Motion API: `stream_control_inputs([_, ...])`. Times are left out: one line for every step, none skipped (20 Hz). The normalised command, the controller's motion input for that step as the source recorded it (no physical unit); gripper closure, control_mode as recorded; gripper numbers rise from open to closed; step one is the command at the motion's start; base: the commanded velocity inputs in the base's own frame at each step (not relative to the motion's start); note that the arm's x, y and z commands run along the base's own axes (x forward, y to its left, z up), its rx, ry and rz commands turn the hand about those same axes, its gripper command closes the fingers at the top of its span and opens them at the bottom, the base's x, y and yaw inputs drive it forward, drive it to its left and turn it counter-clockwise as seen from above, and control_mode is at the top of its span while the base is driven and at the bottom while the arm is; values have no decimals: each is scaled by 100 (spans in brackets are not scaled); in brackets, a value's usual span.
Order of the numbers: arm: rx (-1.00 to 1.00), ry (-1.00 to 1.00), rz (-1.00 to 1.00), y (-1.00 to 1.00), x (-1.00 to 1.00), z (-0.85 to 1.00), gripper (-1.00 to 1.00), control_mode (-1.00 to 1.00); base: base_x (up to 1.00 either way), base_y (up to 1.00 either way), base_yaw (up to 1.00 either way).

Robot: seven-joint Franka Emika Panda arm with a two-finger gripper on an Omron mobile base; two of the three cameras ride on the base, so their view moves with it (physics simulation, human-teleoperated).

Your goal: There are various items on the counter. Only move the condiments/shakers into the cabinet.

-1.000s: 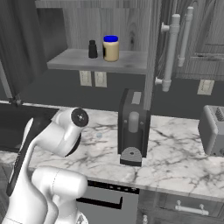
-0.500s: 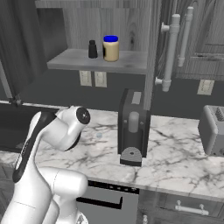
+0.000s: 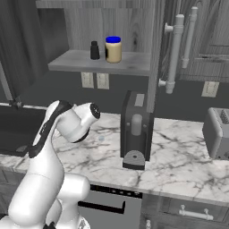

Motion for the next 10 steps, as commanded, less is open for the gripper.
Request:
stream_control_inputs([0, -1, 15, 21, 16, -19, -100, -100, 0, 0, 0])
stream_control_inputs([0, -3, 13, 24, 11, -21, -100, -100, 0, 0, 0])
stream_control_inputs([0, -4, 12, 27, 9, -26, -100, -100, 0, 0, 0])
stream_control_inputs([0, -4, 11, 29, 8, -31, -100, -100, 0, 0, 0])
stream_control_inputs([0, -5, 9, 34, 4, -36, -100, -100, 0, 0, 0])
stream_control_inputs([0, -6, 7, 36, 3, -37, -100, -100, 0, 0, 0])
stream_control_inputs([0, -6, 6, 36, 1, -37, -100, -100, 0, 0, 0])
stream_control_inputs([0, -5, 6, 36, 0, -36, -100, -100, 0, 0, 0])
stream_control_inputs([0, -6, 5, 36, 2, -36, -100, -100, 0, 0, 0])
stream_control_inputs([0, -5, 5, 33, 3, -36, -100, -100, 0, 0, 0])
